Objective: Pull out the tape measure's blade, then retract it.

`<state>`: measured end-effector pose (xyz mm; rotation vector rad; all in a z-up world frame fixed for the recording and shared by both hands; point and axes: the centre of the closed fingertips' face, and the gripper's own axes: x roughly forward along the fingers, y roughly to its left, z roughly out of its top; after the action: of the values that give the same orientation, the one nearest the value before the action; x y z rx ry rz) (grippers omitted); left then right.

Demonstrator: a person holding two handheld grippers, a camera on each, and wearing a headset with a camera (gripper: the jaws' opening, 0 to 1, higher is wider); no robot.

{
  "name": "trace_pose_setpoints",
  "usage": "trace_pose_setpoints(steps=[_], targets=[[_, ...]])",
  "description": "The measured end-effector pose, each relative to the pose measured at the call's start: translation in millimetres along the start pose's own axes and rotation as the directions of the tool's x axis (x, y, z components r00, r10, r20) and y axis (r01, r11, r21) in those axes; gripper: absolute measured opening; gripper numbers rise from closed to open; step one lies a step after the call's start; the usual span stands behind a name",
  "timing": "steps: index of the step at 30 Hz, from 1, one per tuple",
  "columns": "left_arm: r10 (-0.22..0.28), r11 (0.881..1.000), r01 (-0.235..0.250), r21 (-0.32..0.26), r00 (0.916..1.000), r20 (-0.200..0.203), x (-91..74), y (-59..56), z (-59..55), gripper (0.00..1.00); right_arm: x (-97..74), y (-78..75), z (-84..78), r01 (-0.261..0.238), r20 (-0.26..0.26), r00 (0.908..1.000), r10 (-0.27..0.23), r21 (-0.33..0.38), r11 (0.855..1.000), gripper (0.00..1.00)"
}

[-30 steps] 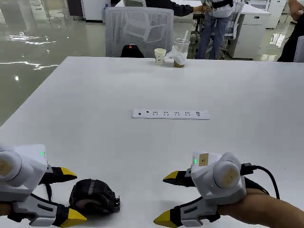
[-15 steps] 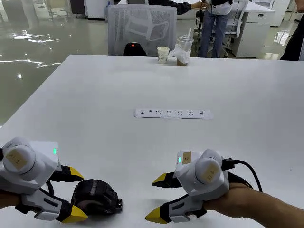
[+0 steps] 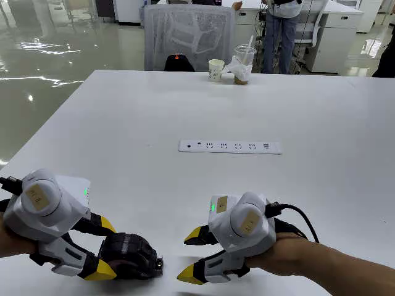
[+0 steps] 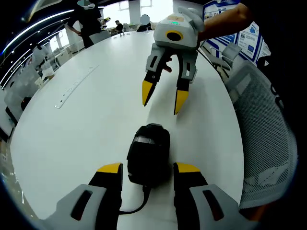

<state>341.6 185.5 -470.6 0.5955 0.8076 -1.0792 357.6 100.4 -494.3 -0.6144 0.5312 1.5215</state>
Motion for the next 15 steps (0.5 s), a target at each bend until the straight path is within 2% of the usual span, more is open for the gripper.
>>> trace_pose_setpoints(steps=[3, 9, 15], targets=[[-0.016, 1.0, 0.016, 0.015, 0.9998, -0.008, -0.3, -0.7, 1.8, 0.33, 5.0, 0.4, 2.9, -0.01, 0.003, 0.9999, 0.01, -0.015, 1.0, 0.3], [-0.029, 0.999, 0.031, 0.044, 0.9992, -0.029, 1.3, 0.8, 5.0, 0.3, 15.9, 2.6, 3.7, -0.04, -0.021, 0.999, 0.039, -0.045, 0.998, 0.28], [-0.044, 0.997, 0.047, 0.065, 0.9976, -0.053, 3.4, 1.1, 3.1, 0.26, 25.3, 4.9, 5.7, -0.065, -0.034, 0.9974, 0.063, -0.066, 0.996, 0.26]])
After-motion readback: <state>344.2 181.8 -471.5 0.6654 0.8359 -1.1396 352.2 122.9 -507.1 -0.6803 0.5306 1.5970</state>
